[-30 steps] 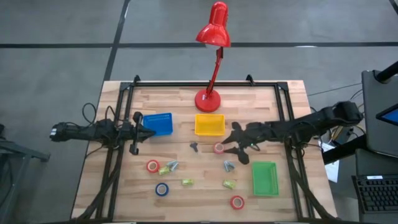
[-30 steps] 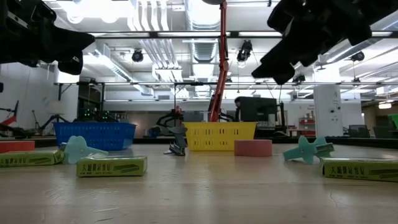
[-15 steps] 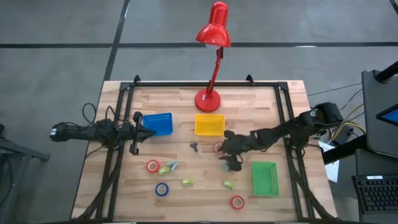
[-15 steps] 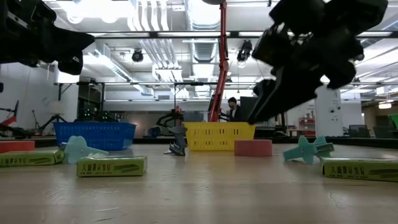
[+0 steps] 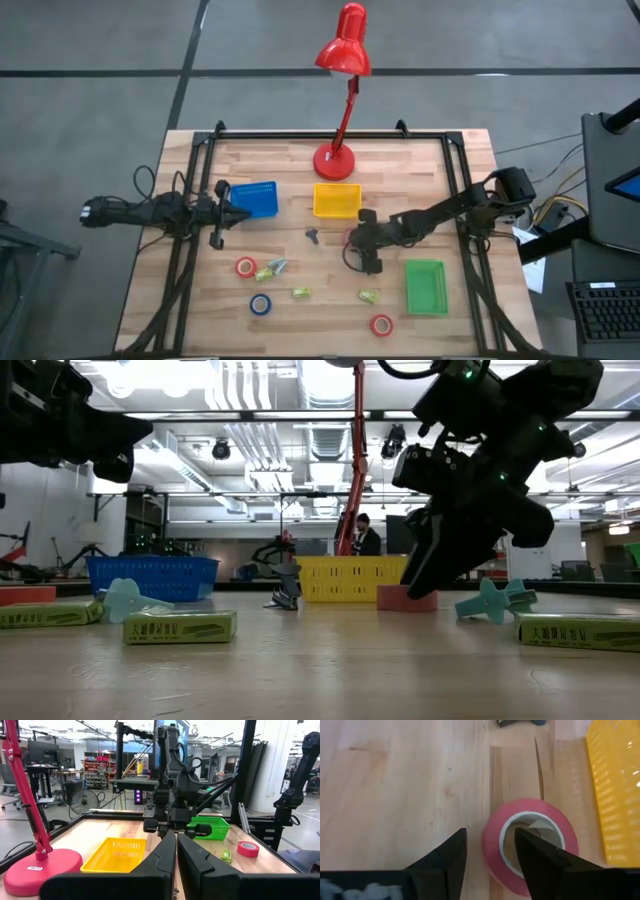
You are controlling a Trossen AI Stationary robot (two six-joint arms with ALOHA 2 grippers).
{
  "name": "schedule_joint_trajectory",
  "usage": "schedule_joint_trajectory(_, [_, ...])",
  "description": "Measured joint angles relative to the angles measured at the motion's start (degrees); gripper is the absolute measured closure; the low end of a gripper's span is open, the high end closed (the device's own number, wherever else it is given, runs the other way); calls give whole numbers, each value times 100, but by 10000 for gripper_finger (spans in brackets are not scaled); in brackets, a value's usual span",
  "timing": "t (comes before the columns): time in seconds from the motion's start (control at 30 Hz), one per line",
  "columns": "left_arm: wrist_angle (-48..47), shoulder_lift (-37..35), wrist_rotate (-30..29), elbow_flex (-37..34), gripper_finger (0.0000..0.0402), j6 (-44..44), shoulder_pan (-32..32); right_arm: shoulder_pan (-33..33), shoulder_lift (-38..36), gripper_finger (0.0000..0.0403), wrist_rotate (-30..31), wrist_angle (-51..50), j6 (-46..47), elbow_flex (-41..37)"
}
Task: Pick and place Stapler, Stapler remover, tape
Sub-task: Put the pink tape into the green bin
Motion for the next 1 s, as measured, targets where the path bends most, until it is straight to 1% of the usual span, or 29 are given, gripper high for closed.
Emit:
schedule_joint_trajectory(0.13, [1, 4, 0, 0, 380, -2, 0, -2, 33, 271, 22, -40, 6, 1])
schedule_joint_trajectory(0.4, [-6, 4, 0, 0, 383, -2, 0, 0, -127, 349, -24, -240, 5, -8])
schedule_joint_trajectory(0.47, [-4, 4, 2, 0, 382, -2, 0, 0, -169, 362, -24, -352, 30, -10])
schedule_joint_trajectory(0.57, [-4, 4, 2, 0, 380, -1, 0, 14, -259, 367, -46, -683, 147, 37])
schedule_joint_trajectory(0.67, [-8, 7, 0, 0, 382, 0, 0, 80, -429, 361, -100, -1020, 247, 99])
schedule_joint_trajectory(0.73, [-41, 7, 2, 0, 383, -2, 0, 138, -622, 357, -258, -1142, 266, 139])
schedule_joint_trajectory(0.87, [-39, 15, -2, 0, 381, -2, 0, 296, -1112, 357, -652, -1347, 408, 163])
schedule_joint_trajectory(1.0, [-49, 15, -1, 0, 381, -1, 0, 558, -1728, 360, -770, -1818, 781, 163])
